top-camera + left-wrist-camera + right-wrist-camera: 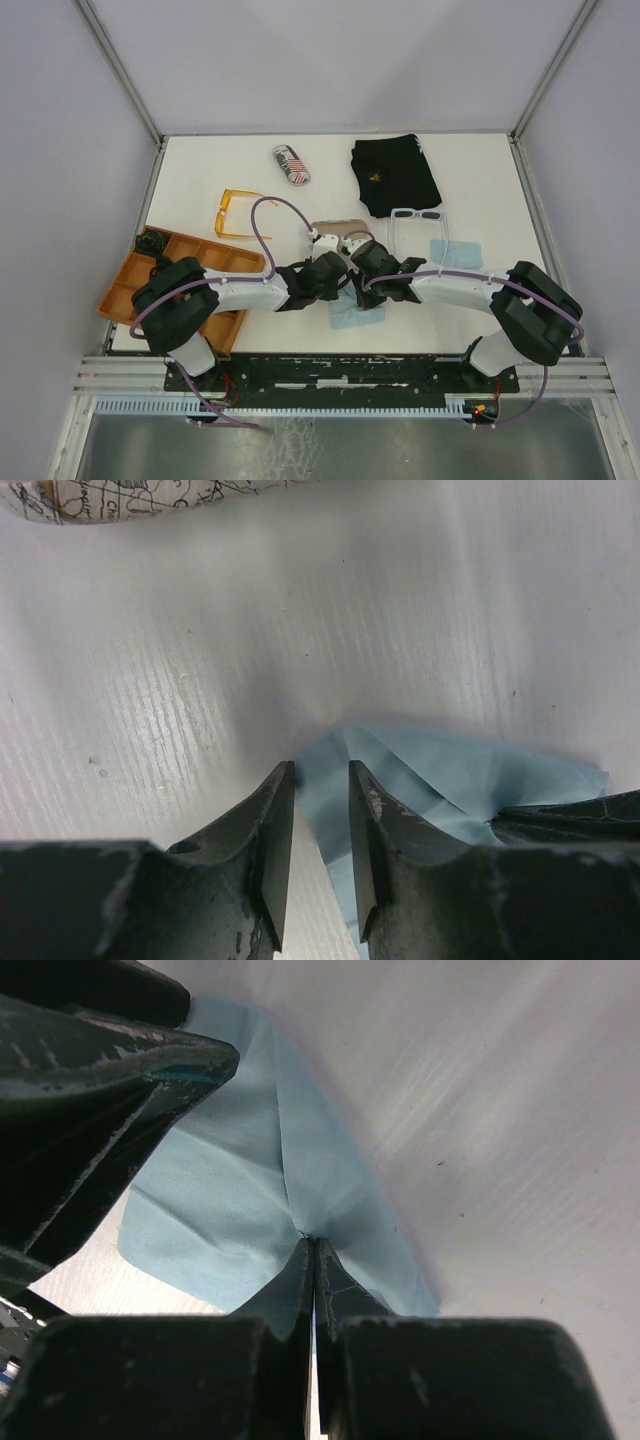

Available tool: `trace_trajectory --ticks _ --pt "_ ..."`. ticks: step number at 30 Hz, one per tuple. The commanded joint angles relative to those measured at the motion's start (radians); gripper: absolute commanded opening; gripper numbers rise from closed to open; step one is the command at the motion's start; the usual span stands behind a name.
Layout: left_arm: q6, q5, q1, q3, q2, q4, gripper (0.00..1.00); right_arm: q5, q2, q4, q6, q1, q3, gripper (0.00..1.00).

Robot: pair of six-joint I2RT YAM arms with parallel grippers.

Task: Organize the sunglasses
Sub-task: Fold the glasses cleaning cloth at the center of the board.

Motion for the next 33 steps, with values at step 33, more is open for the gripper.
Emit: trace_trajectory --ticks 33 --pt "0.003 -0.008 -0.018 -0.073 -0.020 0.026 0.03 0.083 -0.097 -0.038 -0.008 -0.011 0.003 0.00"
